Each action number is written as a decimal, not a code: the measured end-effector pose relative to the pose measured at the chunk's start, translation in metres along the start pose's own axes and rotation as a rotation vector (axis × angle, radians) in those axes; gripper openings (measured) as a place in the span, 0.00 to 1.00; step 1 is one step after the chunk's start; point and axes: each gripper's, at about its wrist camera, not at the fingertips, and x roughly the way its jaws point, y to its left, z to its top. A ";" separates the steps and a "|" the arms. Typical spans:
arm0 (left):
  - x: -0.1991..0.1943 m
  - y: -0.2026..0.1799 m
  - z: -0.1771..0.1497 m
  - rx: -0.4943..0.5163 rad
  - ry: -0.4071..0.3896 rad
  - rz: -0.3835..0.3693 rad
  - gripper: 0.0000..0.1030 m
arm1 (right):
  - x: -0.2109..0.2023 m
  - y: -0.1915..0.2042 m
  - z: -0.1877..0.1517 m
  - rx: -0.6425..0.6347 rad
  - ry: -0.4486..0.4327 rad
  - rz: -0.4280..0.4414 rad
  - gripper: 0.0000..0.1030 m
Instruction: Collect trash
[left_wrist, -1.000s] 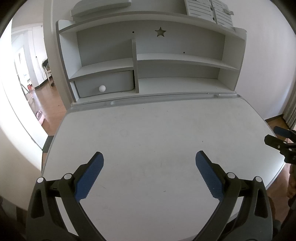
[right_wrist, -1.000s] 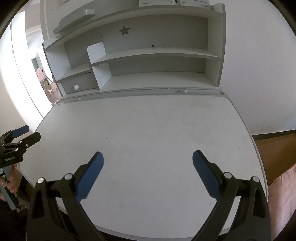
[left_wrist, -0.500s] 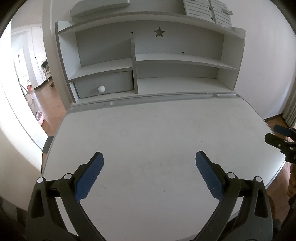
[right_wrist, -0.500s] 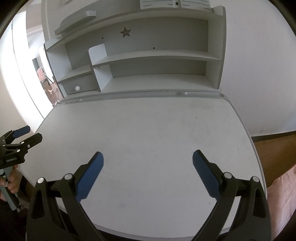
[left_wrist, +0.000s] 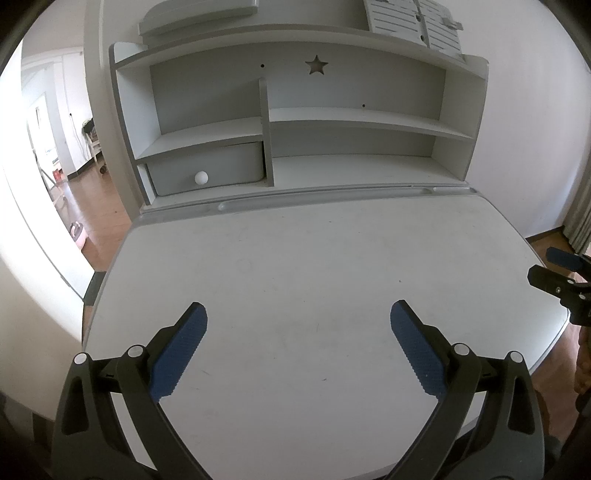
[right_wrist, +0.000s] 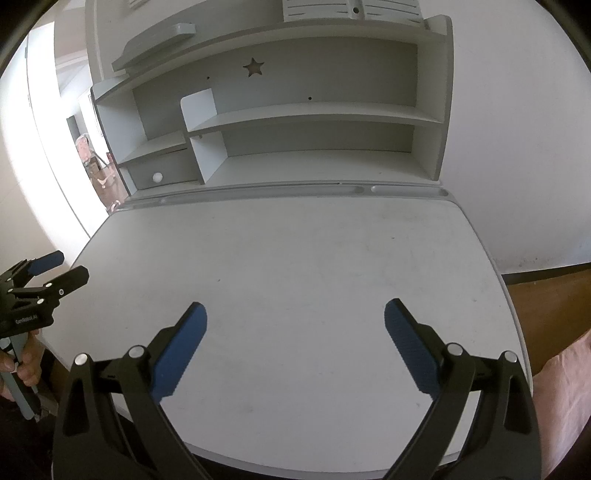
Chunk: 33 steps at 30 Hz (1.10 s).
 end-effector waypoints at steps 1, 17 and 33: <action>0.000 0.000 0.000 0.002 0.001 0.000 0.94 | 0.000 0.000 0.000 0.001 -0.001 0.000 0.91; 0.001 -0.001 0.002 0.005 0.004 -0.006 0.94 | 0.000 0.000 0.000 0.001 0.005 0.000 0.91; 0.000 -0.002 -0.003 -0.009 0.012 -0.001 0.94 | 0.000 -0.001 0.000 0.001 0.007 0.000 0.91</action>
